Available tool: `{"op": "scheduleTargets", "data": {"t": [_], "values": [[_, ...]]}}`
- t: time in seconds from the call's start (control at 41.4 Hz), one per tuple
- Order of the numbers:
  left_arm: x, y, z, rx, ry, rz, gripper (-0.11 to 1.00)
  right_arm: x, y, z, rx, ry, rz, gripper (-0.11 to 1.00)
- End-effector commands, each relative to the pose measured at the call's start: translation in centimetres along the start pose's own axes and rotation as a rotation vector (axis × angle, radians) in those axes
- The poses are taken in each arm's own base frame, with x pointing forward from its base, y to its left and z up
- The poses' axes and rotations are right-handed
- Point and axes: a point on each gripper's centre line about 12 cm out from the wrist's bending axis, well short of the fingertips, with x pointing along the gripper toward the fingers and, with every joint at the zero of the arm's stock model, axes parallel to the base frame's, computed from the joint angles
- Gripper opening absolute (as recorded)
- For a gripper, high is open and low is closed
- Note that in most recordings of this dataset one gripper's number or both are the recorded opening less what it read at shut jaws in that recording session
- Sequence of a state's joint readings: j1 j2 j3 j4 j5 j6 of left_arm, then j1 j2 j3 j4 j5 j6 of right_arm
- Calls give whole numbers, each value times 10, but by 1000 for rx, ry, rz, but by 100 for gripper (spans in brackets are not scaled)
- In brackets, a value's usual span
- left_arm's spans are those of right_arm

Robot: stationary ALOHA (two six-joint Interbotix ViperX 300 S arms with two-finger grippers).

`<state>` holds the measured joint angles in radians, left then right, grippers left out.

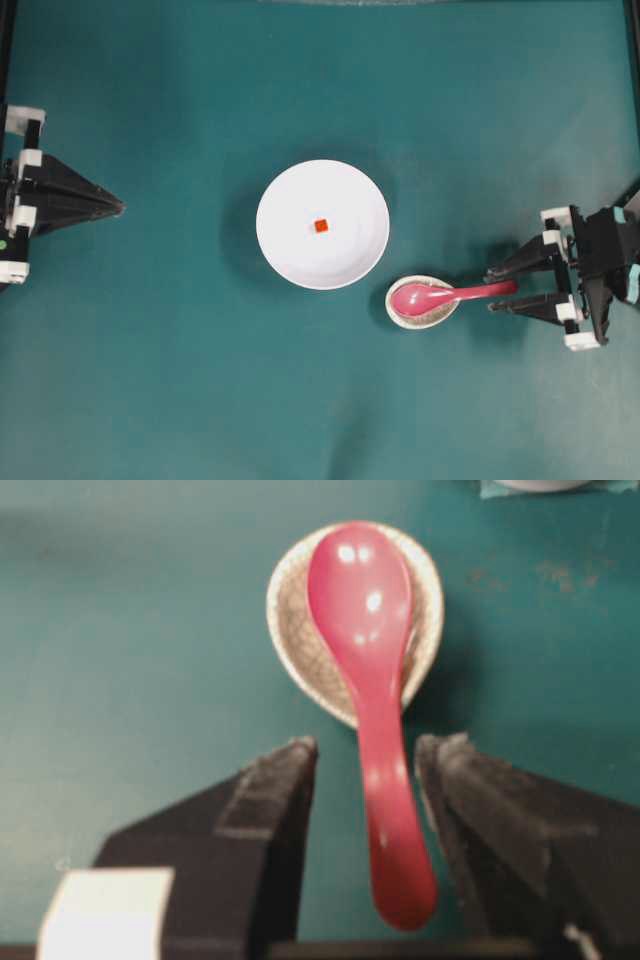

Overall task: Grip the spoon and scoop the red block from the bowl with right arm.
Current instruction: 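Close the right gripper on the pink spoon handle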

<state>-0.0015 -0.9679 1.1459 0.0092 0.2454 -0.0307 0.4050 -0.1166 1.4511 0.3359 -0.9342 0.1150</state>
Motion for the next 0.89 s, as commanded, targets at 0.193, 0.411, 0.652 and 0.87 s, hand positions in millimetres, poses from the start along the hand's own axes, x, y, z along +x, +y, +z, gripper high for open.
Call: {"op": "scheduleTargets", "data": {"t": [0.193, 0.411, 0.652, 0.87], "values": [[-1, 0, 11, 4, -28, -1, 0, 7, 1, -6, -15, 21, -7, 52], [-1, 0, 11, 4, -28, -1, 0, 8, 1, -6, -22, 18, -7, 52], [-1, 0, 10, 5, -23, -1, 0, 8, 1, -6, -28, 18, -6, 52], [-1, 0, 10, 5, -23, -1, 0, 9, 1, -6, -45, 18, -6, 51]]}}
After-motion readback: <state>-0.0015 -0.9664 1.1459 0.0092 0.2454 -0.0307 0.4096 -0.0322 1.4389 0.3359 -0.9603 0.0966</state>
